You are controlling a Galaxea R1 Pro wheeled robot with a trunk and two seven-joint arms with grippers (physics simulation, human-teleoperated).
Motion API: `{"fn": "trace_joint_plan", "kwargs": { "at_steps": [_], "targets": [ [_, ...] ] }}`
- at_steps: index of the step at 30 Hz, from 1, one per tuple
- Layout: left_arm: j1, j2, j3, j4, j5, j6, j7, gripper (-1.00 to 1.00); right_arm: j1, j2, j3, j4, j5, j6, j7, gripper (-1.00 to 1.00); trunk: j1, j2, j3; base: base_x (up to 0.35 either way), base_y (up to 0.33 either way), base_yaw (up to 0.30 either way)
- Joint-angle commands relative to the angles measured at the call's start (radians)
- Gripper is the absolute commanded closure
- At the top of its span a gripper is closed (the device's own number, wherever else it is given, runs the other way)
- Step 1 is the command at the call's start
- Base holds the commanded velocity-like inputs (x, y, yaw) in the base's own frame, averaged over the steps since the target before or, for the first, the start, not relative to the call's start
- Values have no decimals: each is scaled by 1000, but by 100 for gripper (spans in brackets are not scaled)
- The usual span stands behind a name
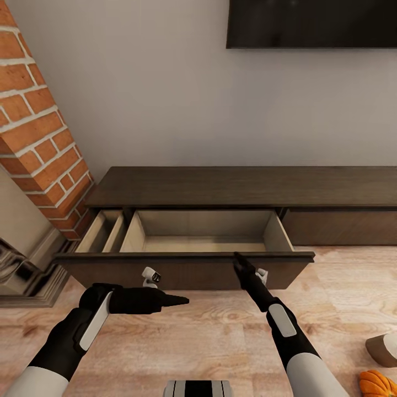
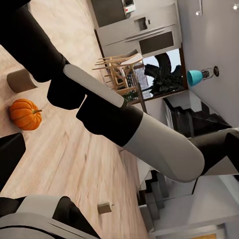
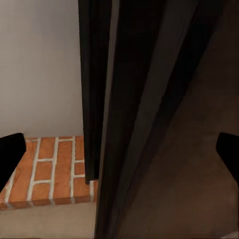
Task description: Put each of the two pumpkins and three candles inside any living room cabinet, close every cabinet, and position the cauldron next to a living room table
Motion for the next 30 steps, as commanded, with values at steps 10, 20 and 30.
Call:
{"fn": "trace_joint_plan", "kwargs": {
  "at_steps": [10,20,30],
  "targets": [
    [0,1,-2,0,3,9,-1,-100,-1,0,-4,0,-6,12,1,-100,0,0,-1,-27,0,0],
    [0,1,-2,0,3,9,-1,-100,-1,0,-5,1,-6,12,1,-100,0,0,-1,-229,0,0],
    [-1,1,-2,0,3,9,-2,-100,-1,0,-4,1,-6,12,1,-100,0,0,-1,-200,0,0]
  ]
}}
